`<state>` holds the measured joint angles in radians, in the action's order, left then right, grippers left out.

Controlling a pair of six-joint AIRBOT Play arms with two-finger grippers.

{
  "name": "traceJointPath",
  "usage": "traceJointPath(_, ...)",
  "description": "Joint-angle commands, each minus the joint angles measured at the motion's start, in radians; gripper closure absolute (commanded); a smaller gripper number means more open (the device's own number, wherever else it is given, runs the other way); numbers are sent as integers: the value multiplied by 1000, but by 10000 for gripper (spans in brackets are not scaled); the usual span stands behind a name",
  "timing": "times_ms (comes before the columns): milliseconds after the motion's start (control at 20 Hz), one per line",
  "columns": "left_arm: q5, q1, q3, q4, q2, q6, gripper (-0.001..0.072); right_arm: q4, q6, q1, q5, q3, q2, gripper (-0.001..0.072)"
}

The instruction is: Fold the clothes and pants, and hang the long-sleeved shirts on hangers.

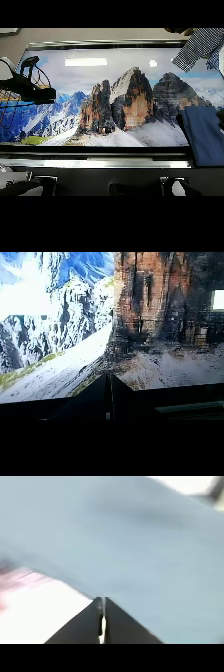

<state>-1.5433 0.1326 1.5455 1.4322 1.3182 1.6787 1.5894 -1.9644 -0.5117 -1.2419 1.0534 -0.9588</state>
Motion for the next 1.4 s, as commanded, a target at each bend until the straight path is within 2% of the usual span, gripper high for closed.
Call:
traceJointPath(0,56,0,-32,0,-8,-68,688,-163,103,238,16,9,9,682)
traceJointPath(200,109,0,-210,0,-88,-68,688,-156,157,524,-37,9,10,682)
traceJointPath(400,111,0,-271,0,-133,-82,687,-145,196,673,-69,9,9,681)
traceJointPath(500,101,0,-270,0,-133,-72,687,-145,201,686,-77,9,9,681)
traceJointPath(600,90,0,-271,0,-132,-22,687,-106,243,686,-97,9,9,681)
traceJointPath(850,90,0,-271,0,-131,-18,687,-6,271,686,-228,9,9,678)
traceJointPath(1350,90,0,-271,0,-131,-18,687,-7,271,686,-225,9,9,678)
